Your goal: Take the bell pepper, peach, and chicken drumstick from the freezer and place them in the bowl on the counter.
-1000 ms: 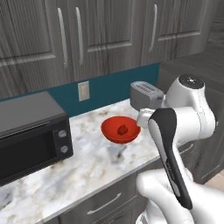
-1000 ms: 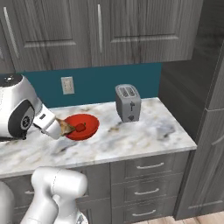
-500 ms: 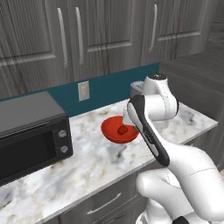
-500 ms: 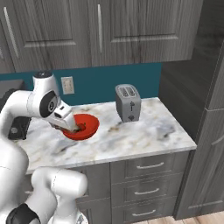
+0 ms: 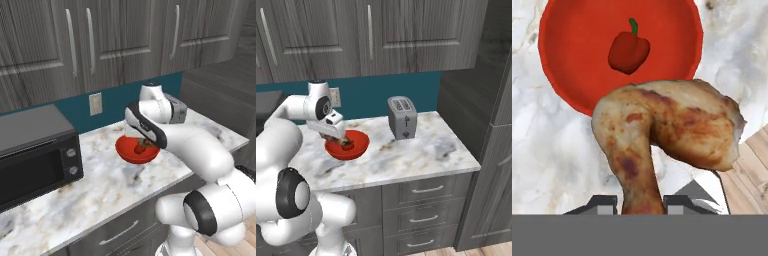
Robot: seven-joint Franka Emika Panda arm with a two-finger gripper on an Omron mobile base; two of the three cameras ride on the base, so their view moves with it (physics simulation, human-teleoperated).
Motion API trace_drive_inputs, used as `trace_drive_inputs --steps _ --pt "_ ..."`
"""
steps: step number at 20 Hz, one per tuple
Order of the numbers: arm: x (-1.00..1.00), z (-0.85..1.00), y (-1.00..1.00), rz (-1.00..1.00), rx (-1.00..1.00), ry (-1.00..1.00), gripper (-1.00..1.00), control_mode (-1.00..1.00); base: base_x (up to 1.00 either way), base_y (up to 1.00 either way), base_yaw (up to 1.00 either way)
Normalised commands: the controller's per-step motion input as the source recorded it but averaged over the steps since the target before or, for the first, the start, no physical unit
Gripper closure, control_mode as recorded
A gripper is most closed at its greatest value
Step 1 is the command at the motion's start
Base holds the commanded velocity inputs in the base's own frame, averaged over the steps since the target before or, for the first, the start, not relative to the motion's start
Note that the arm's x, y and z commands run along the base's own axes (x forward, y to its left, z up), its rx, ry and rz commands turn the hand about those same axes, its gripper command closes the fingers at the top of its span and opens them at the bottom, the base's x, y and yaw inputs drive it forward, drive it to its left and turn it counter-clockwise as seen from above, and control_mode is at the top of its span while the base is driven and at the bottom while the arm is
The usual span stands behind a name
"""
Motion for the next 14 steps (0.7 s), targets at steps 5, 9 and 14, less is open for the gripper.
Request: trace_drive_inputs --steps 5,9,14 --pt "0.04 -0.69 0.0 0.02 -0.18 -0.24 1.0 -1.0 0.0 0.0 0.0" --pt "0.0 -0.39 0.0 0.02 -0.05 -0.17 1.0 -1.0 0.0 0.0 0.0" --pt "0.17 -0.01 0.0 0.0 0.0 -0.01 1.0 -1.0 0.0 0.0 0.0"
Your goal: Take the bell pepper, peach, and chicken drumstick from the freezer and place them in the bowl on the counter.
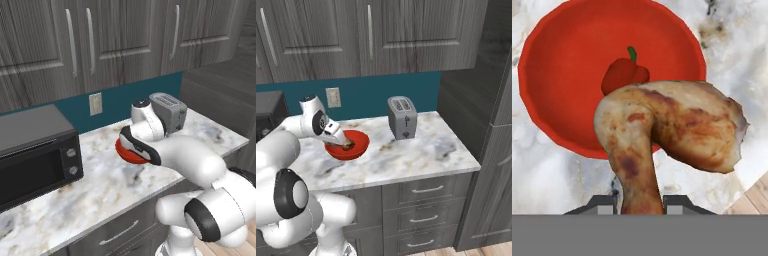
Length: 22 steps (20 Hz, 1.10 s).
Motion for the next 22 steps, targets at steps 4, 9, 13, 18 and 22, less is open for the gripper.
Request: trace_drive_inputs --steps 4,9,13,18,22 --pt "0.48 -0.02 0.0 0.0 0.0 0.0 1.0 -1.0 0.0 0.0 0.0" --pt "0.59 -0.02 0.04 0.0 0.0 0.0 1.0 -1.0 0.0 0.0 0.0" --pt "0.27 -0.16 0.03 0.0 0.0 0.0 1.0 -1.0 0.0 0.0 0.0" --pt "0.18 -0.36 0.07 0.0 0.0 0.0 1.0 -1.0 0.0 0.0 0.0" --pt "0.41 -0.3 0.05 0.0 0.0 0.0 1.0 -1.0 0.0 0.0 0.0"
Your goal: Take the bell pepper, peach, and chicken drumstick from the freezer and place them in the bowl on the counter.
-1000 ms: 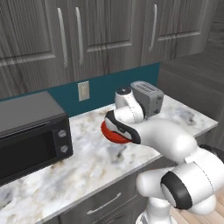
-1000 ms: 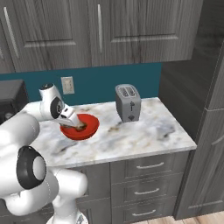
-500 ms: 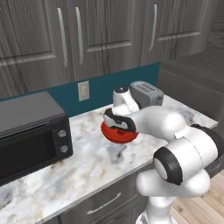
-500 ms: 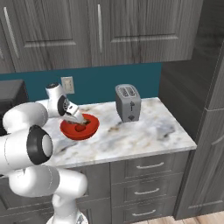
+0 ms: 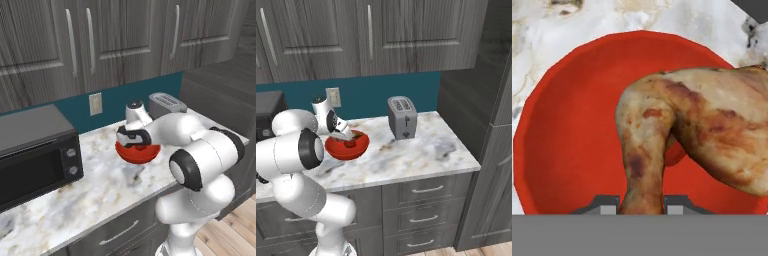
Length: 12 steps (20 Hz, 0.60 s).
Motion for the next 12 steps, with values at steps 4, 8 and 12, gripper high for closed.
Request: trace_drive_inputs --steps 4,8,12 --pt "0.41 -0.16 0.0 0.0 0.0 -0.01 -1.0 -1.0 0.0 0.0 0.0" --pt "-0.07 0.0 0.0 0.0 0.0 0.0 -1.0 -1.0 0.0 0.0 0.0" --pt "-0.65 0.15 -0.03 -0.02 0.04 0.0 -1.0 -1.0 0.0 0.0 0.0"
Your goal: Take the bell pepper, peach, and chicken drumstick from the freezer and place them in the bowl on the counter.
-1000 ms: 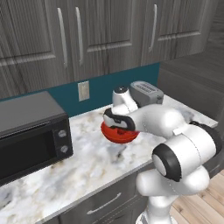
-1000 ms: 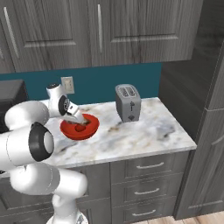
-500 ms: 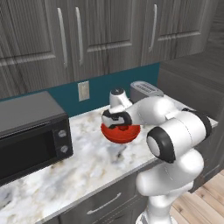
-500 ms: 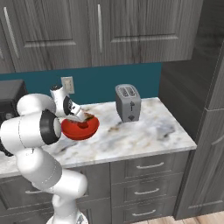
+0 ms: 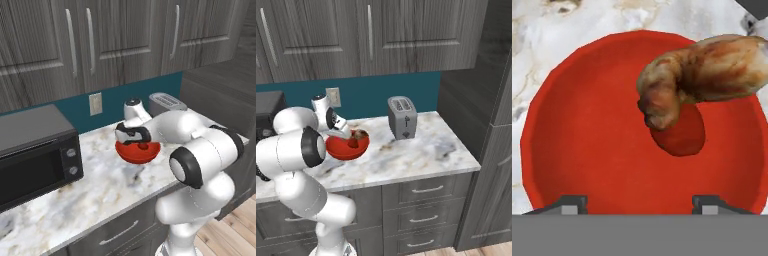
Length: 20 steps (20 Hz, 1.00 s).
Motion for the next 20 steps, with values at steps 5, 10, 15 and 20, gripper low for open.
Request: trace_drive_inputs --steps 5,10,15,20 --pt "-0.98 0.41 -0.06 -0.06 0.05 -0.04 -1.0 -1.0 0.0 0.0 0.0" --pt "-1.0 0.7 -0.01 -0.05 0.02 -0.13 -1.0 -1.0 0.0 0.0 0.0" --pt "-1.0 0.94 -0.03 -0.05 0.01 -0.17 -1.0 -1.0 0.0 0.0 0.0" --pt "-1.0 0.27 -0.49 -0.01 0.09 -0.09 -1.0 -1.0 0.0 0.0 0.0"
